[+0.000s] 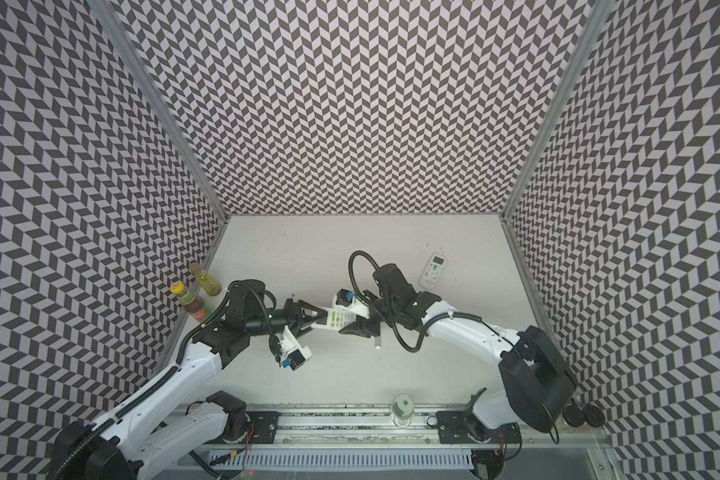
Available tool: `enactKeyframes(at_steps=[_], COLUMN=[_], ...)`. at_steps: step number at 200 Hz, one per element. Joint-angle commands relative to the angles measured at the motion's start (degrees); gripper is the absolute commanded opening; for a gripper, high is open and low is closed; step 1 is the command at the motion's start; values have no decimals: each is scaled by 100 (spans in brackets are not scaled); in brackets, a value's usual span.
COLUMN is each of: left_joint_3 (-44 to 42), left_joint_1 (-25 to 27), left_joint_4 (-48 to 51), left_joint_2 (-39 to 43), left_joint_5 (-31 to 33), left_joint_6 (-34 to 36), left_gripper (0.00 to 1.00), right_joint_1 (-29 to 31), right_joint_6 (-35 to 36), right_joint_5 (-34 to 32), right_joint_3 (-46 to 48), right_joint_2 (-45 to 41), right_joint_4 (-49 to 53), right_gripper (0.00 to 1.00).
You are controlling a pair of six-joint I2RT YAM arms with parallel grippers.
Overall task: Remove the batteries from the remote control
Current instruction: 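Lift the remote and carry it toward the left gripper, then grasp the remote's display end with the left gripper while the right gripper releases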
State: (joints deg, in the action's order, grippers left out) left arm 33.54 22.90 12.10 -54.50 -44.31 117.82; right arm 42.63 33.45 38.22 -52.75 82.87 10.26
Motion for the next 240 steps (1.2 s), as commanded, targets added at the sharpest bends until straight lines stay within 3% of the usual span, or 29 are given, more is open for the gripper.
enactKeyframes(at_steps=[1, 76, 122, 164, 197, 240], left_joint_3=[-13, -28, 70, 484, 879, 1656], left_joint_1=[40, 39, 36, 38, 112, 293], left_joint_4=[91, -93, -272, 158, 311, 672], left_joint_2=[-7, 15, 27, 27, 30, -185], left_joint_5=[-88, -122, 144, 720, 1104, 1911], left_joint_6=[2386, 2230, 1577, 804, -679, -3054], left_gripper=[37, 12, 2, 0, 0, 0], right_joint_1=[35, 53, 100, 114, 106, 105], right_joint_6=[132, 109, 42, -296, -496, -811], right_joint_5=[75, 47, -356, -1581, -2263, -3271], right_joint_3=[-121, -138, -63, 322, 1141, 1642], right_joint_2=[26, 51, -130, -825, -1815, -2432], right_joint_4=[-191, -173, -324, -1272, -2707, -3724], right_gripper=[45, 47, 65, 80, 87, 100])
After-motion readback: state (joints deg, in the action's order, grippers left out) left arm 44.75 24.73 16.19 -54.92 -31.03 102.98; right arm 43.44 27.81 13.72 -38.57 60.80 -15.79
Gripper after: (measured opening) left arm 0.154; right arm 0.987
